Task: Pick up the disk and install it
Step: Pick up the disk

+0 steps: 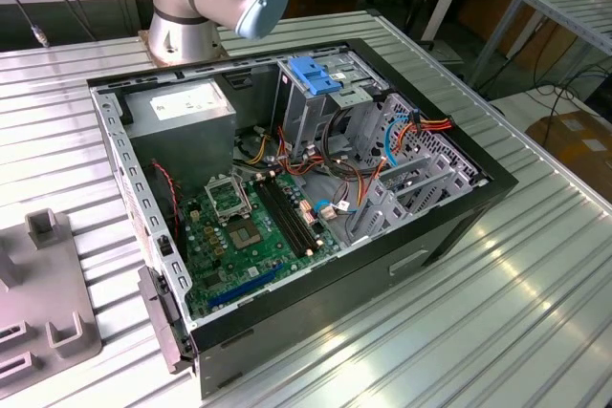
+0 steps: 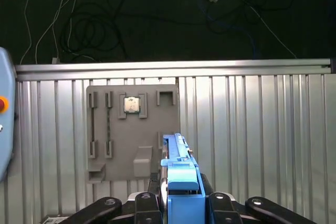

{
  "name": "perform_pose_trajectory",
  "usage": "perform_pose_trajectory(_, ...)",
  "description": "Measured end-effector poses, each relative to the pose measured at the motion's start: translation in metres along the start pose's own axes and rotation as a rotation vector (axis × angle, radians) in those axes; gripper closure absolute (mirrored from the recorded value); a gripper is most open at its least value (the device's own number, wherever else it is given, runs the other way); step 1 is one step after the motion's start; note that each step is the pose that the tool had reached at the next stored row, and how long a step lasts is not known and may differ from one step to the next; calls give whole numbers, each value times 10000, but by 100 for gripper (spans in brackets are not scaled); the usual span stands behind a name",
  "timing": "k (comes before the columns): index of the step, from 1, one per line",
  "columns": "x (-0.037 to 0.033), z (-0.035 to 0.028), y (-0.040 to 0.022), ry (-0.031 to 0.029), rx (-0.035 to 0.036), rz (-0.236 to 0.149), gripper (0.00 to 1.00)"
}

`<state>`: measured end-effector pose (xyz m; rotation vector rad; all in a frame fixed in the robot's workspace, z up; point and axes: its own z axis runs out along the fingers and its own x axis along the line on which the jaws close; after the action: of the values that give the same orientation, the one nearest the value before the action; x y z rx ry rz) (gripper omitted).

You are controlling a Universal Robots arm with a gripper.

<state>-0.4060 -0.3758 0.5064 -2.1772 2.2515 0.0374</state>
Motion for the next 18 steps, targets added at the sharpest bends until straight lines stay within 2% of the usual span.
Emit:
perform_pose_trajectory(1, -2, -1, -37, 1, -2, 1, 63)
perform_pose_trajectory(2, -3, -1, -100, 1, -1, 0, 63)
perform_pose_trajectory(7, -7, -2, -196, 0, -1, 1, 63)
perform_pose_trajectory(12, -9, -3, -260, 0, -1, 1, 63)
perform_pose_trajectory(18, -14, -4, -418, 0, -2, 0, 63)
